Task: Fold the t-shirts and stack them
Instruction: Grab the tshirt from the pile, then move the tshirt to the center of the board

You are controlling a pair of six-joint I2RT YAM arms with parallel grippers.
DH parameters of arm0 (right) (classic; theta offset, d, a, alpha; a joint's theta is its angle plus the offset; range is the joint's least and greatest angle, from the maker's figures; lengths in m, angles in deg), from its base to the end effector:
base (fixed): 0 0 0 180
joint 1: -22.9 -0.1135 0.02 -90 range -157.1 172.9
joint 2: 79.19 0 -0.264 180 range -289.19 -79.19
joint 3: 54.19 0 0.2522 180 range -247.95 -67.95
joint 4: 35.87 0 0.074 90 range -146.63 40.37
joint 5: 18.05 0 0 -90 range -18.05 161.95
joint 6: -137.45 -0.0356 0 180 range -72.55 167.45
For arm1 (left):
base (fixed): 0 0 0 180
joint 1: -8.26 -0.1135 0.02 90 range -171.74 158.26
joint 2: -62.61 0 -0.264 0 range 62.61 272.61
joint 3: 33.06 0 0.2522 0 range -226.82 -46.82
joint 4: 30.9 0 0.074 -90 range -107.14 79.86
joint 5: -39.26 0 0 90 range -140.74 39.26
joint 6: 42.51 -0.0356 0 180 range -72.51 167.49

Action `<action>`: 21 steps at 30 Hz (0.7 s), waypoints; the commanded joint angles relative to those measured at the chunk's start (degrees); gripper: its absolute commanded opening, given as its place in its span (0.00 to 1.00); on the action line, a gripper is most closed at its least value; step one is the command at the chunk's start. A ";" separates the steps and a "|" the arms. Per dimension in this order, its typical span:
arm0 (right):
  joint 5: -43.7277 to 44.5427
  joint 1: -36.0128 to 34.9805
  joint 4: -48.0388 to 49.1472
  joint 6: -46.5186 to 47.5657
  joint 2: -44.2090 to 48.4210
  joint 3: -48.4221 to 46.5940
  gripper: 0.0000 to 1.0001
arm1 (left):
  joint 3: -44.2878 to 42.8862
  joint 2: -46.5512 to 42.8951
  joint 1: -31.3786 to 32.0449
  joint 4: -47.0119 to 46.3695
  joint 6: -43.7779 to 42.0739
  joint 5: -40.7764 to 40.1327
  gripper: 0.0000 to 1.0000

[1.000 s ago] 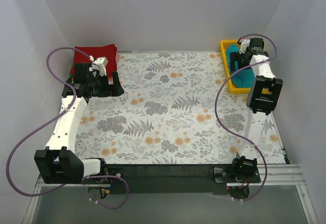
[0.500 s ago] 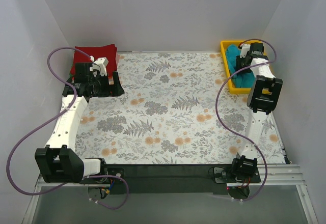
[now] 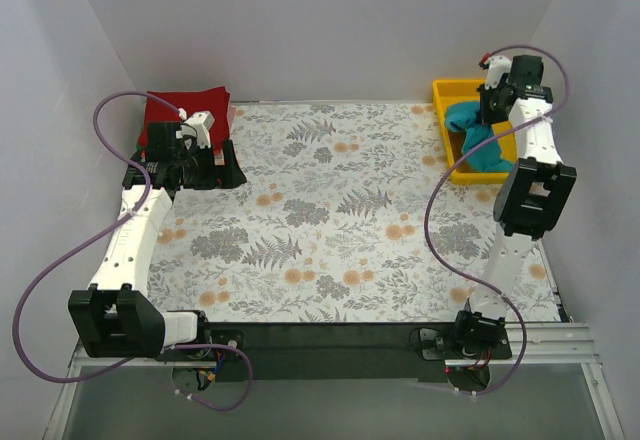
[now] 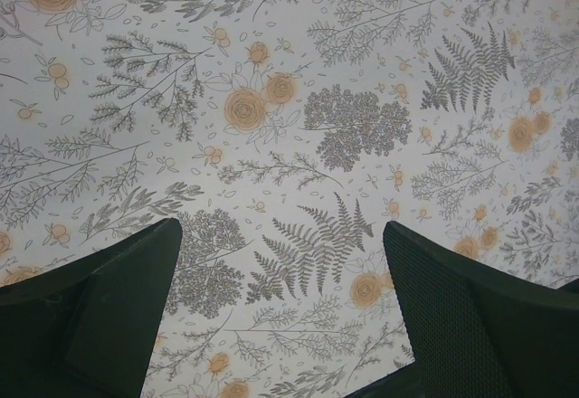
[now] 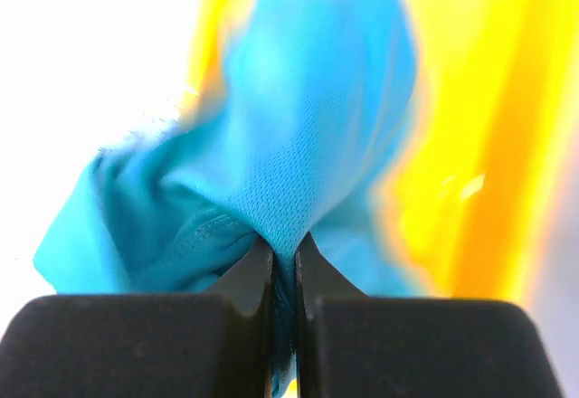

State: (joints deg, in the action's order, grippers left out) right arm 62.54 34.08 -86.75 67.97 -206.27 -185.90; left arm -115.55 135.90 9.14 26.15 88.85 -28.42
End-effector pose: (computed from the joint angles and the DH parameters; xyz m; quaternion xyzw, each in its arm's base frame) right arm 0.4975 -0.0924 0.2657 -0.1058 0.9193 -0.0282 0.3780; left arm 0.2646 -0.0176 0.3274 -0.2514 0.8830 -0.2956 0.2640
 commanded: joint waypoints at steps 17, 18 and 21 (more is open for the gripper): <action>-26.63 -13.26 0.91 -6.71 39.62 7.37 0.01 | -5.89 -5.62 0.08 -0.75 -0.14 5.97 0.94; -25.84 -14.77 1.26 -7.32 40.85 12.69 0.01 | -5.98 -5.80 0.08 -0.57 -0.32 6.32 0.94; -26.62 -21.36 1.97 -10.31 44.29 22.47 0.23 | -5.80 -5.71 0.08 0.30 -2.42 9.38 0.94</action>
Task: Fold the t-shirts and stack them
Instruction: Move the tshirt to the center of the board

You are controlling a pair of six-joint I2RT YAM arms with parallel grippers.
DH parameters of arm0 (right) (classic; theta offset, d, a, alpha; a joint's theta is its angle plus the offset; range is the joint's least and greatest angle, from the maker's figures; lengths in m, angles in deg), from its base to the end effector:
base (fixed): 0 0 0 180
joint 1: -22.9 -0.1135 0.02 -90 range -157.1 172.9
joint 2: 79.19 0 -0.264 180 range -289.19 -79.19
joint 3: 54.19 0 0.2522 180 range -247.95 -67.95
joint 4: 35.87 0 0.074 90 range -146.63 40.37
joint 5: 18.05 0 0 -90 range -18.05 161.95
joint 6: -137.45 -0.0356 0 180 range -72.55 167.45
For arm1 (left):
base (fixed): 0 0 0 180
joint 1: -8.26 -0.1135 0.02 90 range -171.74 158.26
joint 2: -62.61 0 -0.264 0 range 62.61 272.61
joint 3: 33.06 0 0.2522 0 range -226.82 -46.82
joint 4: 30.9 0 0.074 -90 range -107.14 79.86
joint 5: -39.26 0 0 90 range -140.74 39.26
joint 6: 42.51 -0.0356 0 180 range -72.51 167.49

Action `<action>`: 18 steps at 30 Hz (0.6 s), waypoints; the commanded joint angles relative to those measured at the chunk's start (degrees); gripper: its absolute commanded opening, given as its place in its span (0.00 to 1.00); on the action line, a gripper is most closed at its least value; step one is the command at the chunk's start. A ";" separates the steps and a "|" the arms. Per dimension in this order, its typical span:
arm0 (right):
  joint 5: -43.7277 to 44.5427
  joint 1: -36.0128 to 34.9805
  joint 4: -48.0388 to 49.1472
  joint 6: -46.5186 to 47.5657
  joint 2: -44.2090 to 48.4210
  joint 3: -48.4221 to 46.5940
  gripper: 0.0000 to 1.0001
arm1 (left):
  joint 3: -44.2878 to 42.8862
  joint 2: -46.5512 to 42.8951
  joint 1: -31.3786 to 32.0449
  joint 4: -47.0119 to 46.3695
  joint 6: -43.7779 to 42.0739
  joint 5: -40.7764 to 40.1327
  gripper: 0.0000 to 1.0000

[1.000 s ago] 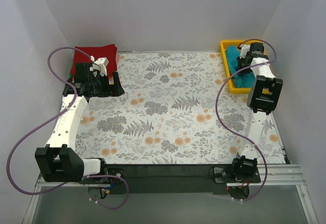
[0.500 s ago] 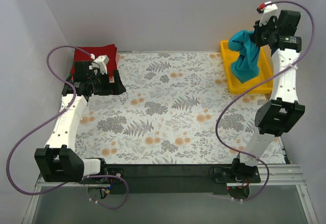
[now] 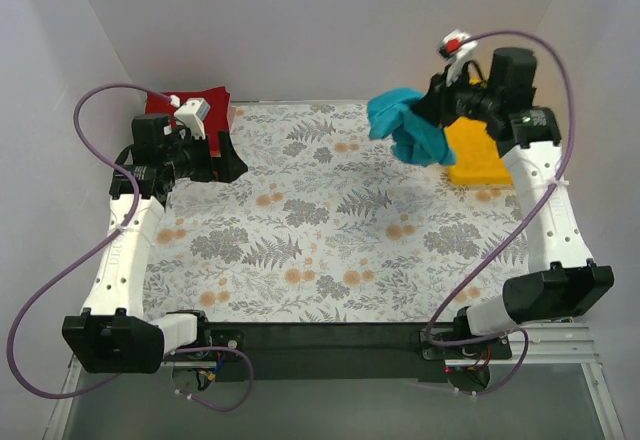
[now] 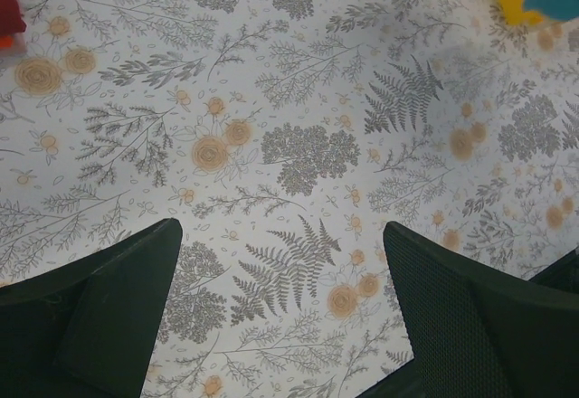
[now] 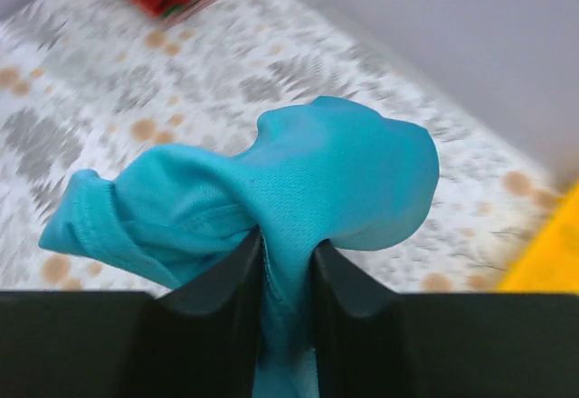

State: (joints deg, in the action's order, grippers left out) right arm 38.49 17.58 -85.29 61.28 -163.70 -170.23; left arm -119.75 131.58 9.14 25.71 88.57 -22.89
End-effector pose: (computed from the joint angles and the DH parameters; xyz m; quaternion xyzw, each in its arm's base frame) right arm 0.3052 0.0481 0.4763 -0.2958 0.7353 0.1903 0.5794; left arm 0.2473 -0.0204 0.3705 -0.2034 0.8580 -0.3526 0.3132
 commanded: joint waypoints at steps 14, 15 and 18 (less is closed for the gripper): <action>8.48 -9.80 -11.45 16.13 9.98 39.49 0.85 | 13.67 -7.18 1.66 3.64 -30.78 23.20 0.90; 10.23 -9.80 -11.71 19.19 10.24 41.44 0.82 | 14.99 -6.75 2.36 3.30 -33.84 23.29 0.85; 11.30 -9.71 -11.71 22.90 12.35 47.06 0.67 | 20.62 -6.04 6.57 0.75 -37.73 21.28 0.75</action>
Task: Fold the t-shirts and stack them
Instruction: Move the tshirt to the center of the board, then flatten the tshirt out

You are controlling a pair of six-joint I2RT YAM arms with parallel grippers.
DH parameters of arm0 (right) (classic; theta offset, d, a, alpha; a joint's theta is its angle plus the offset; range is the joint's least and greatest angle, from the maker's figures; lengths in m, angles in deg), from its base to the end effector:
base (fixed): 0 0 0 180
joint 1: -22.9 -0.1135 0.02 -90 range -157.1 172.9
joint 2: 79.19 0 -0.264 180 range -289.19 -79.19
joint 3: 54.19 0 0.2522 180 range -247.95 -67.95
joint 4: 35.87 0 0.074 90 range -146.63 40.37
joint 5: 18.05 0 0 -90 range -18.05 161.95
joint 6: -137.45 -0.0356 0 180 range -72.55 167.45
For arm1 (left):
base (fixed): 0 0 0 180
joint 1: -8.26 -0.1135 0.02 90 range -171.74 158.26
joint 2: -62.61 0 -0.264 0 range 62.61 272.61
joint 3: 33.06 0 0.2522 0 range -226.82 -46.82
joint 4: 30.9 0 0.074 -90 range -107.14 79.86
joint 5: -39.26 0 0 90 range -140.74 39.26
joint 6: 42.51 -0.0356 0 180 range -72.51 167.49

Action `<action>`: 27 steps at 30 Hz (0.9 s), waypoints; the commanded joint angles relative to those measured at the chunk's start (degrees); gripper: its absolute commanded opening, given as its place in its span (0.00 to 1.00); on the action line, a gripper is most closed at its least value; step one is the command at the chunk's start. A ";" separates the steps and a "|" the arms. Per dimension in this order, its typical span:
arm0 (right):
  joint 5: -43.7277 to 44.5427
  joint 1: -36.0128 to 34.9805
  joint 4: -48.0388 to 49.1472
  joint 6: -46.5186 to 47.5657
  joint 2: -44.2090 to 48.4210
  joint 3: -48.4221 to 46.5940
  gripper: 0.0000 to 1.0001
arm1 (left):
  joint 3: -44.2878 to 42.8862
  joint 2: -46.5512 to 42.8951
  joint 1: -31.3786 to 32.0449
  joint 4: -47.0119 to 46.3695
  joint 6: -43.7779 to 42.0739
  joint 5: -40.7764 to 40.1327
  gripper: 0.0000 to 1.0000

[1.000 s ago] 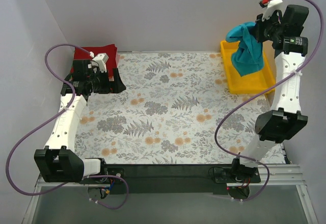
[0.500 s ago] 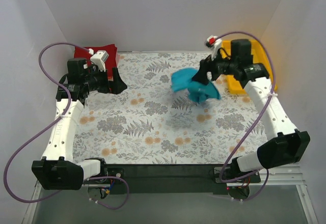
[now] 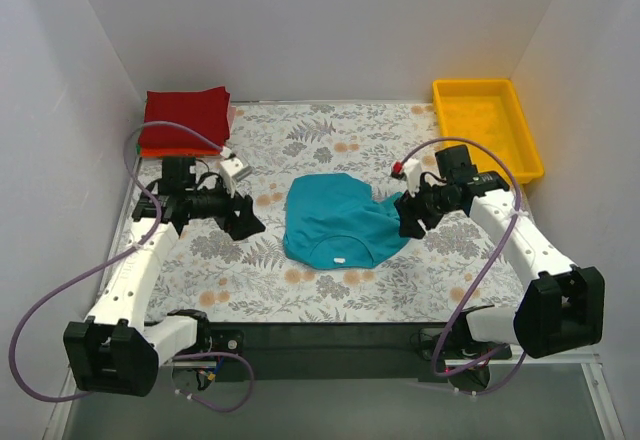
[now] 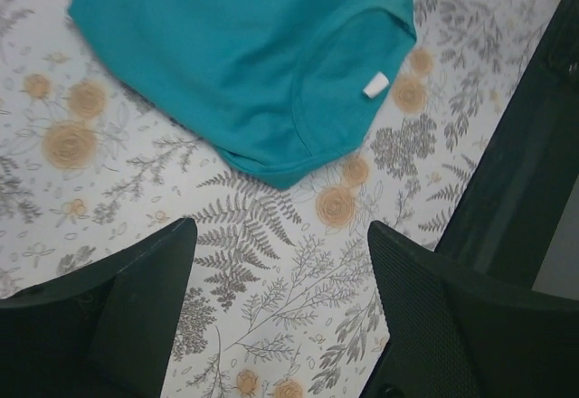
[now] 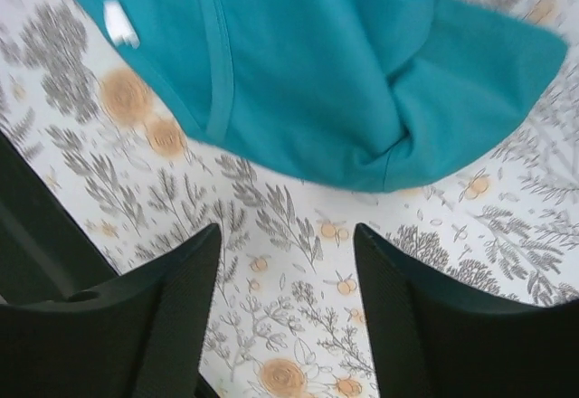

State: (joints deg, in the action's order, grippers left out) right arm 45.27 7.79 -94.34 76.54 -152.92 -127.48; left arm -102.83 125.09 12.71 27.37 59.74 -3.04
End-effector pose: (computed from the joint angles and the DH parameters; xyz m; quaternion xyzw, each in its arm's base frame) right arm 0.2400 0.0813 0.2744 -0.4100 0.8453 0.1889 0.2859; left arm 0.2072 -0.0425 0.3035 0.0761 0.8693 -0.4214 0.2469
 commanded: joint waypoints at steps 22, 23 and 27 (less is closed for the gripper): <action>12.70 -6.86 25.01 23.56 -1.05 23.14 0.52 | 20.24 14.68 30.01 -28.60 -25.17 -18.61 0.66; 12.88 -6.77 25.37 23.65 -2.02 23.14 0.51 | 20.24 15.04 30.09 -28.60 -25.17 -18.96 0.66; 13.58 -6.77 28.00 23.83 -6.50 23.41 0.47 | 21.11 16.10 30.09 -29.31 -24.56 -19.23 0.58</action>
State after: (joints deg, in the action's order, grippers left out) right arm 57.66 1.23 -70.69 98.57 -156.44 -105.01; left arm -82.44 141.39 42.52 0.64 36.38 -21.62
